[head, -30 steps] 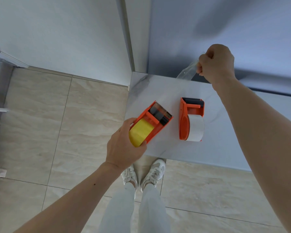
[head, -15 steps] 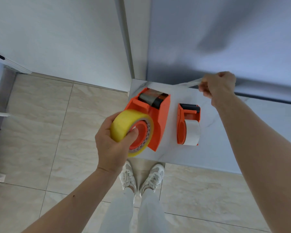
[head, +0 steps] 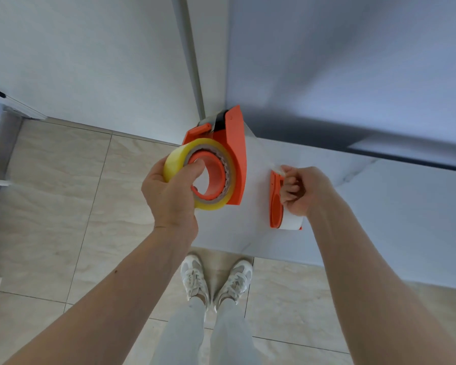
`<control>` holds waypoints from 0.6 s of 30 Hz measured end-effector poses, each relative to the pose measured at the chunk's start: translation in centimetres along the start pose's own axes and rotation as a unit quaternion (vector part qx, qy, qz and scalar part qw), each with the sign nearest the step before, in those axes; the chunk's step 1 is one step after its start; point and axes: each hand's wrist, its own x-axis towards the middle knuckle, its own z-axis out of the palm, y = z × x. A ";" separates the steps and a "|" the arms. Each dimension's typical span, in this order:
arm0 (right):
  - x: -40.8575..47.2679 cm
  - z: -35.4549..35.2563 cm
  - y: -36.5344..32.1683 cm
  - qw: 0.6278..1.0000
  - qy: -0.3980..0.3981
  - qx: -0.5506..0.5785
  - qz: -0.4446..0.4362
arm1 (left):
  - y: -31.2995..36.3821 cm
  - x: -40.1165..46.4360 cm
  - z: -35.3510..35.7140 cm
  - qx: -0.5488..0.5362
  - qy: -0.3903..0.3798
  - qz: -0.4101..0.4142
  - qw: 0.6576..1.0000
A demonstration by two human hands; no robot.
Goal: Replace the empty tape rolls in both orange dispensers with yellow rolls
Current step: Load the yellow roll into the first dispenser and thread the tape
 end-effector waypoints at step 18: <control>-1.0 2.2 7.8 0.991 -0.090 0.028 0.090 | -1.2 1.8 3.8 0.130 0.053 0.020 0.990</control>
